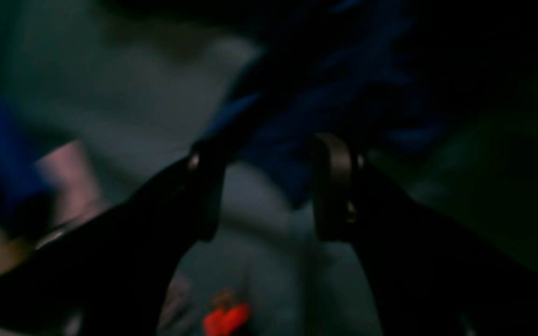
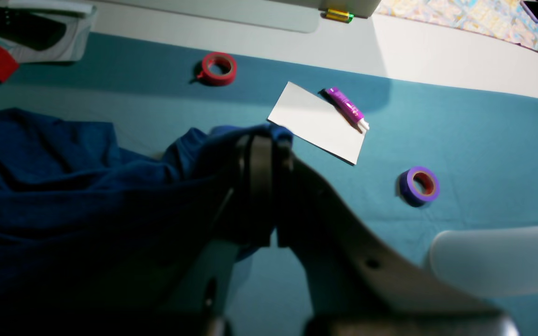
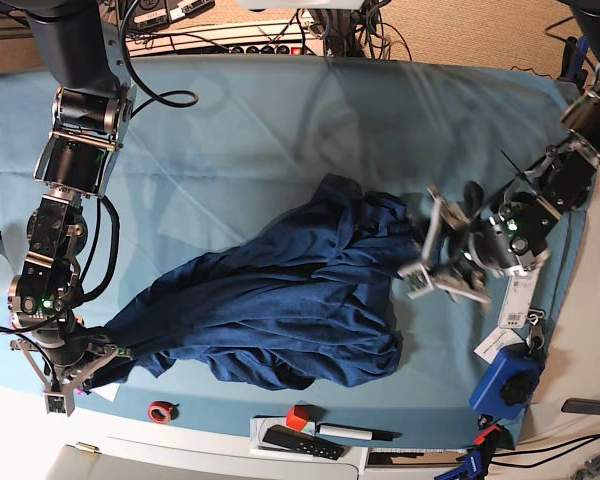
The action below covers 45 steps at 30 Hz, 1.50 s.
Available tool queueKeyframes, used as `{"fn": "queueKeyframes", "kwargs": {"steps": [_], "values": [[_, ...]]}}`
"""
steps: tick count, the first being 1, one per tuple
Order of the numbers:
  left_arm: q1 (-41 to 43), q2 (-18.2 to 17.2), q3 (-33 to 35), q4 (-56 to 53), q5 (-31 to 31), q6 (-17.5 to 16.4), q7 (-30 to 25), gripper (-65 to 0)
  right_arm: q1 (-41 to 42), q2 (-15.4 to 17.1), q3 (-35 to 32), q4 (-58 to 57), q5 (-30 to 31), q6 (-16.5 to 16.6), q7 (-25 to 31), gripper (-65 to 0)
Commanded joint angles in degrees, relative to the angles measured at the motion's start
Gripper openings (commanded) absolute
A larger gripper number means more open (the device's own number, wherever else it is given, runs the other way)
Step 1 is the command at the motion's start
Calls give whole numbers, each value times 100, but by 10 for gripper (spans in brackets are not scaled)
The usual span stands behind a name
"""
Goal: Layout the t-shirt on the table in an organized manner, then fold the t-shirt properly
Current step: 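Lift the grasped fabric with the left gripper and stretch it out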
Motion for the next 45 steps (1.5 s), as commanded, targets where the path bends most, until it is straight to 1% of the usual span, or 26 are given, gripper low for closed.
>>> {"fn": "queueKeyframes", "kwargs": {"steps": [1, 3, 5, 7, 9, 12, 13, 15, 19, 21, 23, 28, 29, 30, 31, 32, 34, 35, 39, 42, 45], "values": [[-48, 37, -55, 74, -142, -83, -76, -343, 203, 83, 15, 105, 13, -7, 151, -650], [114, 254, -55, 74, -223, -127, -197, -343, 203, 83, 15, 105, 13, -7, 149, -650], [262, 525, -55, 72, -192, -92, -260, -343, 203, 83, 15, 105, 13, -7, 151, -650], [382, 807, -55, 72, -7, 111, -264, -343, 203, 83, 15, 105, 13, -7, 151, -650], [494, 1051, -55, 72, 328, 297, -348, -337, 203, 83, 15, 105, 13, -7, 153, -650], [632, 1335, -55, 72, 920, 649, -409, -303, 203, 83, 15, 105, 13, -7, 151, -650], [671, 1401, -55, 70, 1038, 734, -409, -301, 203, 83, 15, 105, 13, -7, 153, -650], [767, 1495, -55, 72, 1099, 820, -413, -301, 205, 83, 15, 105, 13, -7, 166, -650], [1012, 1604, -55, 61, 1115, 824, -479, -302, 205, 83, 15, 105, 15, -7, 221, -650], [1132, 1602, -55, 28, 1309, 828, -586, -302, 205, 83, 15, 105, 15, -7, 223, -650], [1200, 1602, -55, -98, 1508, 911, -654, -302, 205, 83, 15, 105, 15, -7, 223, -650], [1213, 1602, -55, -352, 1552, 1014, -691, -306, 205, 83, 15, 105, 15, -9, 262, -650], [1215, 1602, -55, -354, 1550, 1014, -693, -322, 205, 83, 15, 105, 15, -9, 275, -650], [1213, 1602, -55, -354, 1550, 1014, -693, -357, 205, 81, 15, 105, 15, -9, 297, -650], [1213, 1604, -55, -354, 1550, 1016, -693, -404, 205, 83, 15, 105, 15, -9, 306, -650], [1213, 1604, -55, -354, 1552, 1014, -693, -468, 205, 83, 15, 105, 15, -9, 306, -650], [1213, 1604, -55, -354, 1602, 1014, -693, -618, 205, 83, 15, 105, 15, -7, 306, -650], [1211, 1604, -55, -352, 1661, 1012, -695, -650, 205, 83, 15, 105, 15, -7, 306, -650], [1209, 1598, -55, -286, 2114, 1012, -691, -650, 205, 83, 15, 105, 15, -7, 306, -650], [1209, 1526, -57, 33, 2490, 1014, -621, -650, 205, 83, 15, 105, 13, -7, 304, -650], [1213, 1351, -55, 570, 2522, 1014, -400, -650, 205, 83, 15, 105, 15, -7, 275, -650]]}}
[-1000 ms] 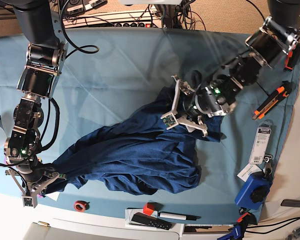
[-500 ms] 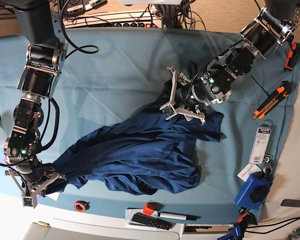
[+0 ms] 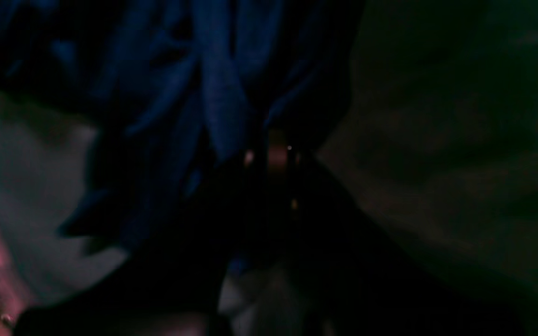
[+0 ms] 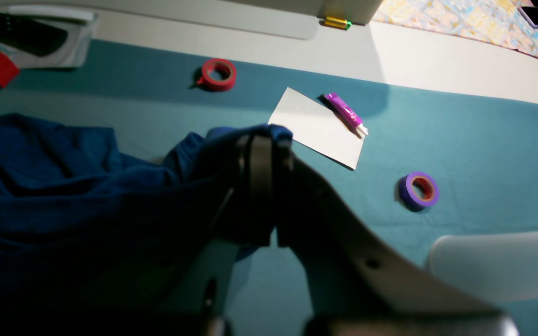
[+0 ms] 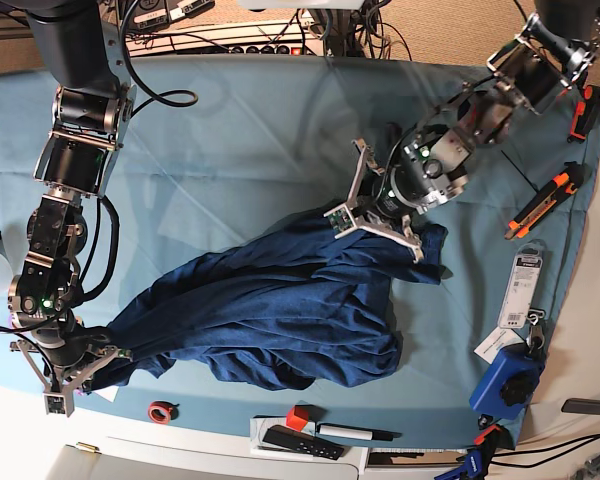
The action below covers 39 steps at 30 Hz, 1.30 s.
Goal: Layout the t-shirt on the table in an organized manner, then fold the t-shirt properly
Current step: 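Lift the grasped fabric with the left gripper and stretch it out, then lower the fabric onto the table and open the left gripper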
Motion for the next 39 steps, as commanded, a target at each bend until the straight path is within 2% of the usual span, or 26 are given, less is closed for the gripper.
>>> {"fn": "queueKeyframes", "kwargs": {"steps": [1, 6, 12, 16, 23, 28, 34, 37, 39], "values": [[-109, -101, -46, 293, -17, 17, 7, -650, 208, 85, 17, 105, 15, -22, 111, -650], [-105, -601, -46, 1217, -46, 20, 446, -650, 201, 262, 17, 105, 22, -2, -146, -650], [33, -1246, -46, 1718, -26, 24, 520, -650, 109, 695, 17, 105, 24, -4, -310, -650], [127, -1453, -46, 1727, -46, 22, 520, -650, 24, 907, 17, 105, 48, -4, -409, -650], [319, -1742, -46, 1934, -258, -61, 527, -650, -15, 957, 17, 105, 59, -2, -422, -650], [319, -2308, -46, 2673, -717, -535, 535, -650, -15, 957, 17, 105, 57, -2, -411, -650], [612, -2850, -46, 3272, -1416, -1327, 518, -650, -15, 957, 17, 105, 55, -4, -404, -650], [761, -2892, -46, 3272, -1469, -1419, 476, -650, -15, 955, 17, 105, 48, -4, -382, -650], [758, -2896, -46, 3272, -1276, -1287, 474, -650, -15, 970, 17, 105, 28, -7, -387, -650]]}}
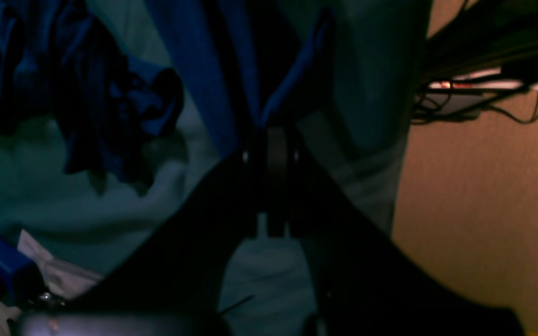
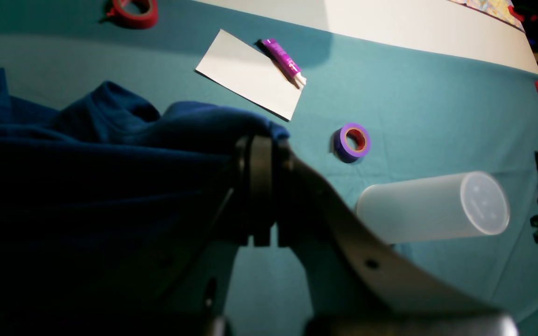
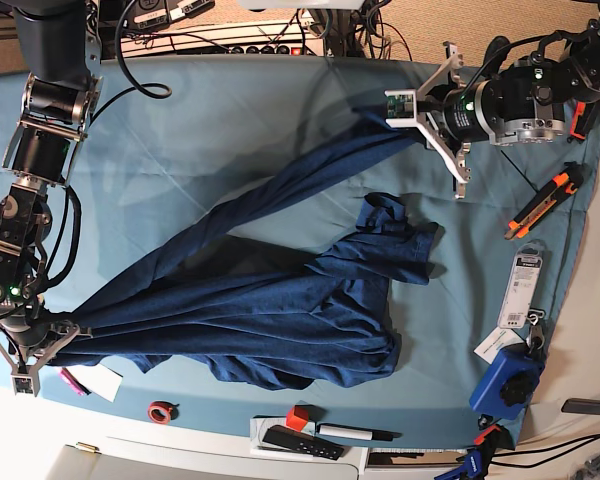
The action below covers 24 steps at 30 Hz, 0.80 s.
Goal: Layout the t-shirt on the table in an organized manner, then fold the t-shirt properly
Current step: 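Lower the fabric onto the table and open the left gripper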
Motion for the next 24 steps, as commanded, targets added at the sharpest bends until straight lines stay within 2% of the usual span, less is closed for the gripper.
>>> {"fn": "queueKeyframes", "kwargs": {"steps": [1, 2, 3, 6, 7, 11, 14, 17, 21, 24], "values": [[-61, -81, -50, 79, 227, 221, -63, -650, 177, 129, 24, 105, -68, -26, 157, -650], [-61, -83, -50, 79, 431, 398, -70, -650, 177, 129, 24, 105, -74, -22, 131, -650], [-59, -83, -50, 79, 614, 549, -70, -650, 177, 127, 24, 105, -70, -15, 103, -622], [-59, -85, -50, 79, 1045, 903, -70, -650, 177, 127, 24, 105, -66, 319, 17, -371], [-59, -103, -52, 79, 1163, 962, -72, -650, 175, 127, 24, 105, -66, 323, 20, -330], [-59, -144, -50, 79, 1480, 1231, -57, -650, 177, 160, 26, 105, -72, 317, 90, -326], [-59, -144, -50, 79, 1648, 1259, -55, -650, 177, 181, 26, 105, -72, 356, 186, -327], [-61, -146, -50, 79, 1856, 1309, 7, -650, 175, 192, 26, 105, -72, 540, 101, -327], [-76, -221, -160, 79, 2135, 1818, -63, -650, 111, 192, 24, 105, 35, 774, -114, -327], [-74, -210, -455, 79, 2133, 1952, -120, -650, -111, 192, 24, 105, 286, 1014, -367, -327]]}}
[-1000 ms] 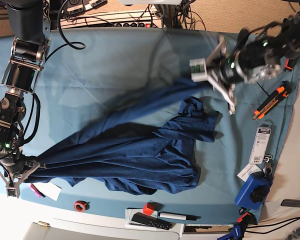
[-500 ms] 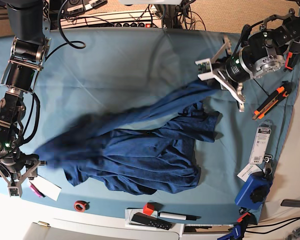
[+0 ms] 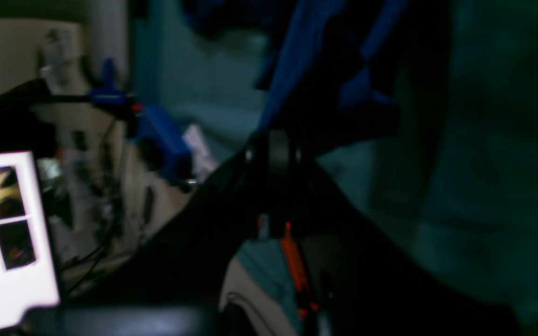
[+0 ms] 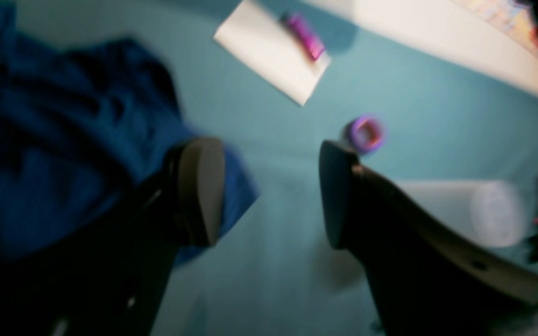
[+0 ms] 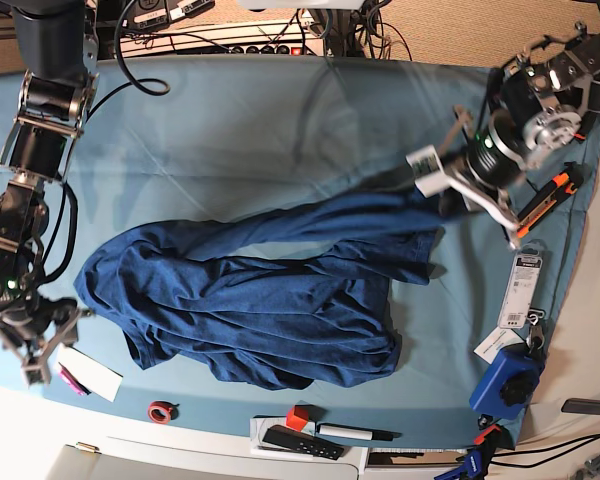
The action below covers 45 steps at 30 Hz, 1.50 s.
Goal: Layout the t-shirt on the table in an organized manner, then fold the t-shirt properly
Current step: 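Lower the fabric onto the table and open the left gripper, then reach the left gripper to the shirt's hem and grasp it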
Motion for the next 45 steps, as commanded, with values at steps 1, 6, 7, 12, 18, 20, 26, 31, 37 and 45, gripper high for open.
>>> {"fn": "queueKeyframes", "kwargs": {"steps": [1, 6, 7, 12, 18, 20, 26, 31, 37, 45], "values": [[-72, -83, -168, 81, 92, 70, -42, -650, 15, 101, 26, 94, 68, 48, -4, -327], [-72, -81, -758, 81, 94, 278, -48, -650, -863, 101, 26, 94, 142, 210, 103, -327], [-72, -76, -920, 81, 96, 323, -68, -650, -1056, 101, 26, 94, 142, 208, 170, -327], [-72, 306, -1770, 81, 9, 638, -260, -650, -1840, 90, 24, 94, 142, 87, 470, -327], [-175, 1047, -2247, 81, -426, 308, -1104, -650, -2361, 70, 24, 94, 195, 79, 455, -327], [-442, 1263, -2249, 81, -664, 205, -1156, -650, -2468, 66, 24, 94, 411, 92, 455, -327], [-1322, 1915, -2245, 74, -1099, 9, -1248, -650, -2680, 61, 24, 94, 1141, 260, 431, -328], [-1976, 2568, -2245, -870, -1700, -358, -1460, -650, -2736, 28, 20, 94, 1646, 632, 422, -328], [-3182, 3477, -2245, -2035, -2441, -704, -1552, -650, -2739, -297, 20, 94, 1814, 992, 417, -328], [-4625, 4765, -2234, -3440, -2938, -1040, -1582, -650, -2747, -833, 20, 94, 1814, 1158, 442, -328]]}}
